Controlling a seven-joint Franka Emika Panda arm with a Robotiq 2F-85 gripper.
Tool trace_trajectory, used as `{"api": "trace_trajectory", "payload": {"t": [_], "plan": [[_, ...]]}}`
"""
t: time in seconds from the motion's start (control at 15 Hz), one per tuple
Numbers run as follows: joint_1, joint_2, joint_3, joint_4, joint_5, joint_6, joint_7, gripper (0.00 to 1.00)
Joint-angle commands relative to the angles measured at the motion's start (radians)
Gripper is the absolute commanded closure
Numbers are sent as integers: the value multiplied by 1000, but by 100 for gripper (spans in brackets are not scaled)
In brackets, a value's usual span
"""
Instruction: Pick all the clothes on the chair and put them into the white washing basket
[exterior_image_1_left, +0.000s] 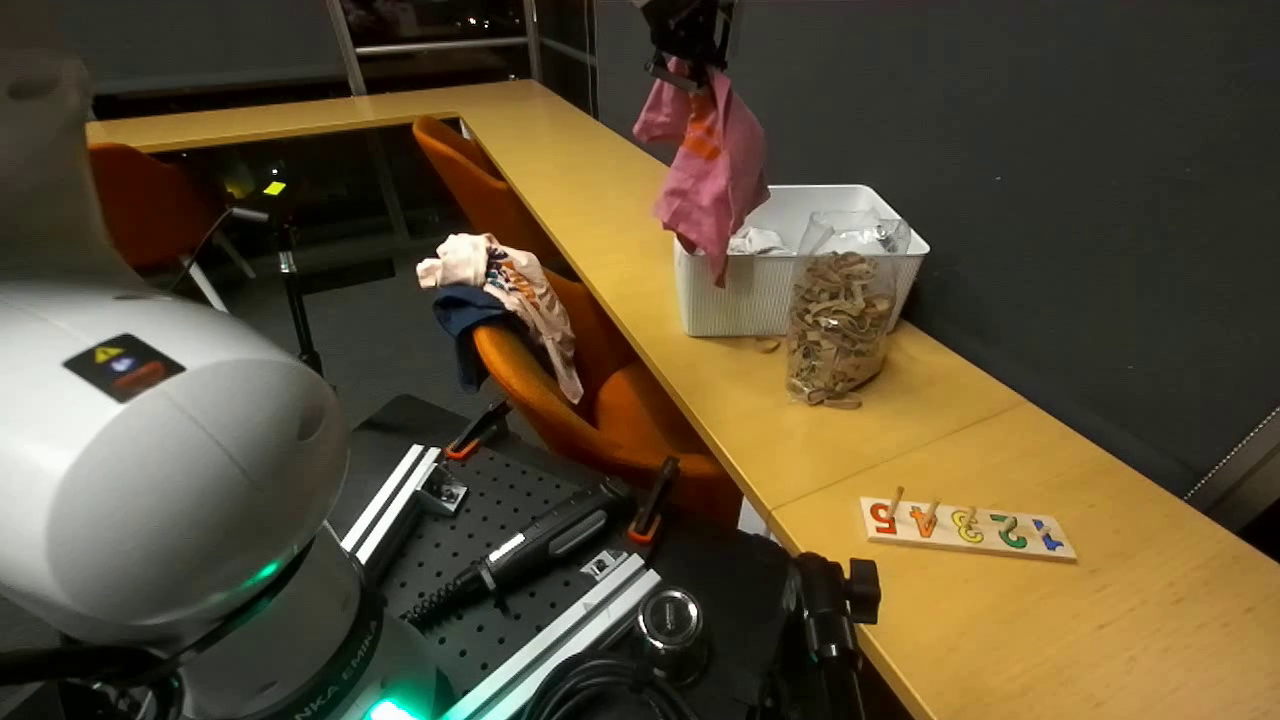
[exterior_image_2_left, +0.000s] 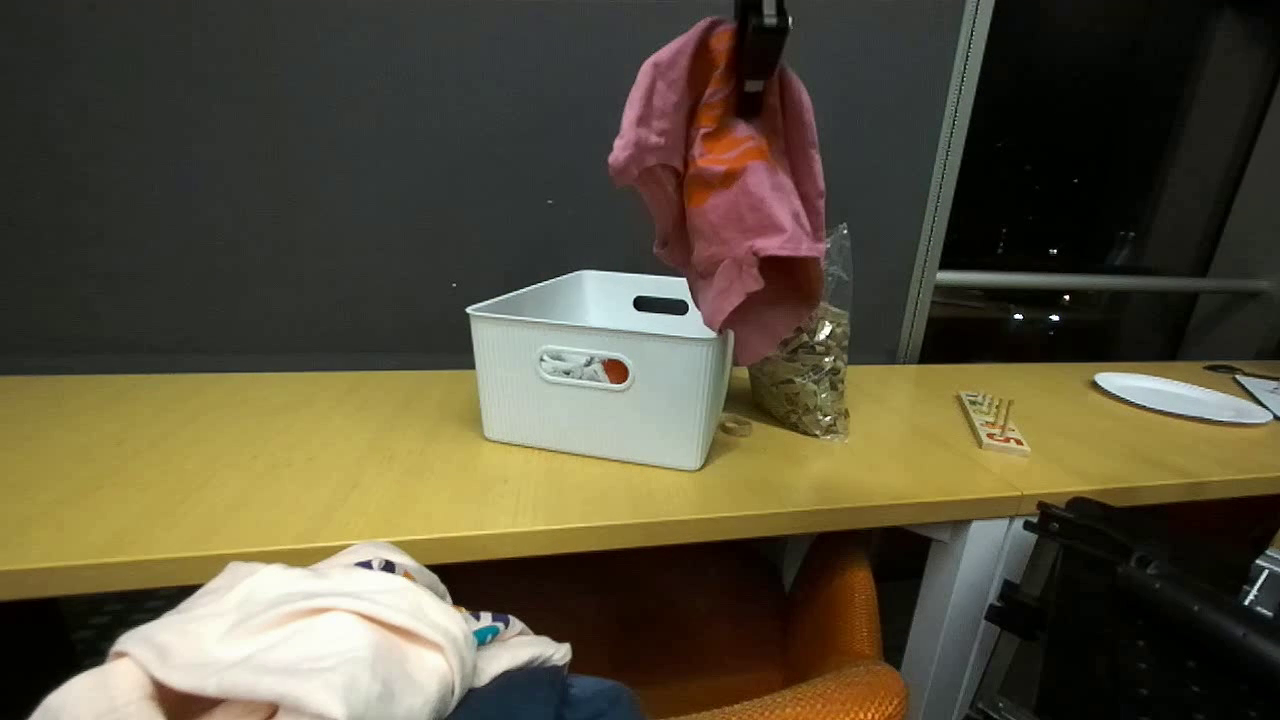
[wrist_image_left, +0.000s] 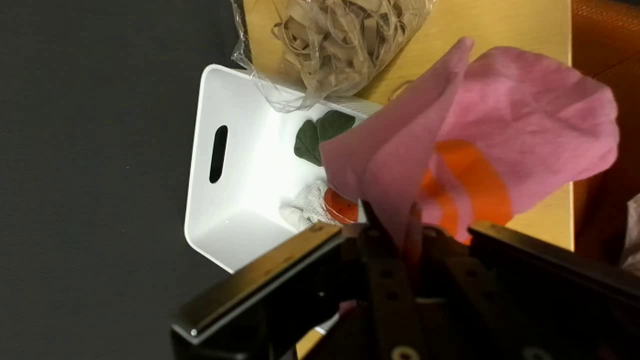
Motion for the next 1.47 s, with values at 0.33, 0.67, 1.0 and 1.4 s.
{"api": "trace_trajectory", "payload": {"t": [0.33,0.67,1.0,1.4], "plan": [[-78,264,-41,338,27,-40,-96,99],[-76,471,-47,562,22,-96,-133,99],[-21,599,-18,659,33,-115,-164,82],[12,538,-11,555,34,-94,-142,32]]}}
